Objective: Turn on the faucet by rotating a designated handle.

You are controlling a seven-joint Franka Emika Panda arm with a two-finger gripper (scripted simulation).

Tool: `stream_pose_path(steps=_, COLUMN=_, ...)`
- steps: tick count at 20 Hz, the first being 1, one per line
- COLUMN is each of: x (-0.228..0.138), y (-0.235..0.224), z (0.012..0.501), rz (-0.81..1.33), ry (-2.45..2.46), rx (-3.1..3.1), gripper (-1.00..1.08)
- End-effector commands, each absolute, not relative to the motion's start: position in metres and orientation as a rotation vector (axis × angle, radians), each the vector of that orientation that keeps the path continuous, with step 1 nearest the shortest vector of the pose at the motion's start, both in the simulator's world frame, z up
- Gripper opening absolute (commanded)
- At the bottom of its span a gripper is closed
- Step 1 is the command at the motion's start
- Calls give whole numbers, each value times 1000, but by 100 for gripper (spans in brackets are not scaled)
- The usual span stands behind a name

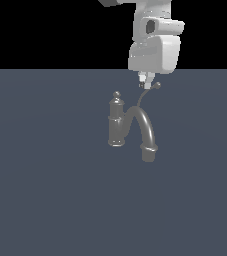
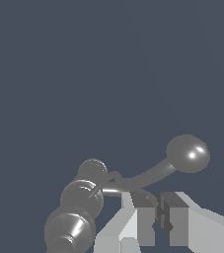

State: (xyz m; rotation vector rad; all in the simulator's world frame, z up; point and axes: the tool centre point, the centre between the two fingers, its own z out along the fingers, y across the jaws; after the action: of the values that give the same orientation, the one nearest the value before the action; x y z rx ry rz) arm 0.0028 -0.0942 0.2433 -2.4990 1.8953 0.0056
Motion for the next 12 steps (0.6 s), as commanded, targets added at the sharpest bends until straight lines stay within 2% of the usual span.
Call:
stream_pose_path(steps=1, x=7, y=-115, z=242, rz=0, ry=1931, rx=-2476, gripper=-100)
stream_pose_path(steps=12, x=33, y=-136, z=242, rz=0, ry=1943, rx=-2468, gripper=-100)
